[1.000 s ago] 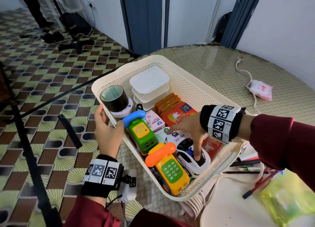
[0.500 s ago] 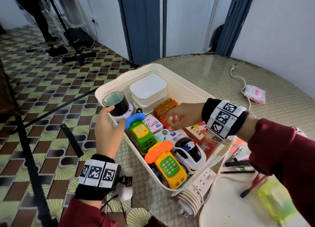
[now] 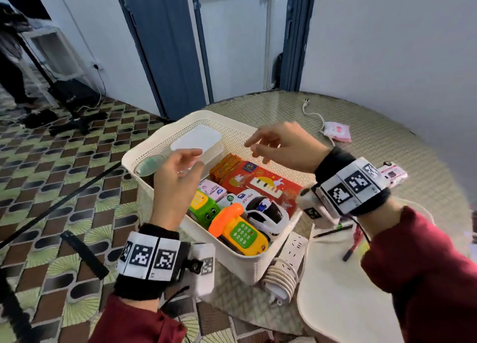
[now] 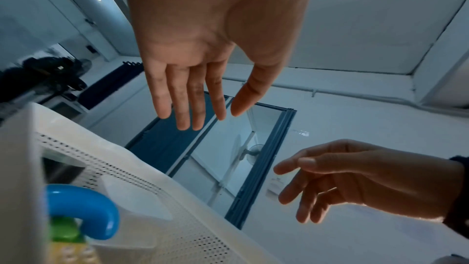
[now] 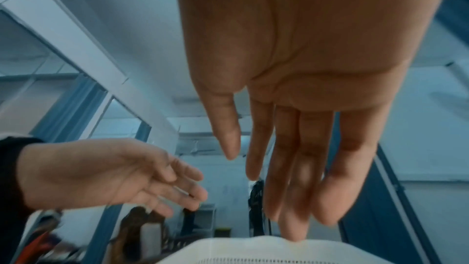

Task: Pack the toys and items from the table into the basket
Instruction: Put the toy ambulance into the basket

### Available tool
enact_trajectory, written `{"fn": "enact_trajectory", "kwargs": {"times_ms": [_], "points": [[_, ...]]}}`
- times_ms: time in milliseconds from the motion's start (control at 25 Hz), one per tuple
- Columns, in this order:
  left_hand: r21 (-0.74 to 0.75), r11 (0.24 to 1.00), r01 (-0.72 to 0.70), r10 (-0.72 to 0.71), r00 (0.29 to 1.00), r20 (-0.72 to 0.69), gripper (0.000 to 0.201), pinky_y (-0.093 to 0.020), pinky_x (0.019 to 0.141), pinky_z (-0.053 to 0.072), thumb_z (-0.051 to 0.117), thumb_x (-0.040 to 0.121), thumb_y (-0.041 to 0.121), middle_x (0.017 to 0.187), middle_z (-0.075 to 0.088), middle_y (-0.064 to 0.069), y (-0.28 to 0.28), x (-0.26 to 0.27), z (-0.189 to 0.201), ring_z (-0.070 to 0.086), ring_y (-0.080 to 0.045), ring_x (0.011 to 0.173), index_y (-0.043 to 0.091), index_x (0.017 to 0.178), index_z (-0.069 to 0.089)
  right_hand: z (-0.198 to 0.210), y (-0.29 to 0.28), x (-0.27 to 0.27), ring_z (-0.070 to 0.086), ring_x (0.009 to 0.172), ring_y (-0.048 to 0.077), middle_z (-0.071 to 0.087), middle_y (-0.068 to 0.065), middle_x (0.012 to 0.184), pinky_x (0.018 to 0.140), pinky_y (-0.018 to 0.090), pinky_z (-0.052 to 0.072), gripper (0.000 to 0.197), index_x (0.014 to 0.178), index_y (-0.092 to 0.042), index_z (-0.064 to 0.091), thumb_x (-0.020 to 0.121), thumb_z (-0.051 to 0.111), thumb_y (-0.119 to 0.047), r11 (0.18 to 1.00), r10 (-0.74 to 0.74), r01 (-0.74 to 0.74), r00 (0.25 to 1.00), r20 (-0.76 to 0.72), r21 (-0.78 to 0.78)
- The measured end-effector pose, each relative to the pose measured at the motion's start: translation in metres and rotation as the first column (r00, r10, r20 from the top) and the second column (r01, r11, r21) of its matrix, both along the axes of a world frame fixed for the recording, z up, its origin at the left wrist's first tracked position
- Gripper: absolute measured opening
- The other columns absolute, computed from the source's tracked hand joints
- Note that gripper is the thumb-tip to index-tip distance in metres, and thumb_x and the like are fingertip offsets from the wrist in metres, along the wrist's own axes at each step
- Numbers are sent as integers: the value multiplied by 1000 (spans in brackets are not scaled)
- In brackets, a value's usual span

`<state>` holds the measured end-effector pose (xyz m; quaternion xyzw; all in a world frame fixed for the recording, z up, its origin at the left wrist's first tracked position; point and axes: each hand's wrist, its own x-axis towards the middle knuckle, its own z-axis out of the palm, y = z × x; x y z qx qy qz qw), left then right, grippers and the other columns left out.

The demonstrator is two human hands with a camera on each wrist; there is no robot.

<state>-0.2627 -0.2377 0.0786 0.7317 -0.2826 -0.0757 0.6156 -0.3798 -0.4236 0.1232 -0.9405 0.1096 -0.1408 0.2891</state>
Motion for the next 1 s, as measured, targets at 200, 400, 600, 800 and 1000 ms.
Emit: {"fn": "enact_trajectory", "kwargs": {"times_ms": [200,400,600,800,1000], "points": [[-43,988,147,-147,989,11,14,-23,85,47,61,88,10,98,69,4,-7,-49,1,63,-9,96,20,95,68,-24,26,-73,67,67,17,72,3,82,69,31,54,15,96,-14,71,89,57,-10,951,-268,231,948,175,208],[-83,933,350,-349,937,36,22,-16,77,48,59,85,5,91,70,7,-22,-124,-12,64,-5,88,25,89,66,-74,41,-152,63,59,18,70,6,79,59,27,51,21,88,-22,67,87,57,-4,843,-465,385,873,150,375],[6,827,562,-562,827,-6,16,-7,74,44,58,84,12,91,69,10,-46,-197,-41,62,0,85,23,92,67,-119,44,-241,62,57,23,70,7,79,51,11,43,21,89,-16,66,88,54,1,696,-635,558,772,25,451],[200,732,651,-645,757,-100,17,-5,71,44,60,87,4,93,68,9,-86,-255,-94,61,2,85,16,98,67,-163,27,-332,62,57,21,69,8,78,50,12,44,20,91,-9,67,90,50,1,573,-718,673,688,-110,469],[303,721,623,-608,779,-155,16,-9,74,44,59,86,4,90,66,9,-134,-313,-136,60,0,87,16,95,65,-195,-9,-416,58,48,8,69,10,74,49,15,48,25,86,-13,67,89,51,4,523,-713,714,666,-220,466]]}}
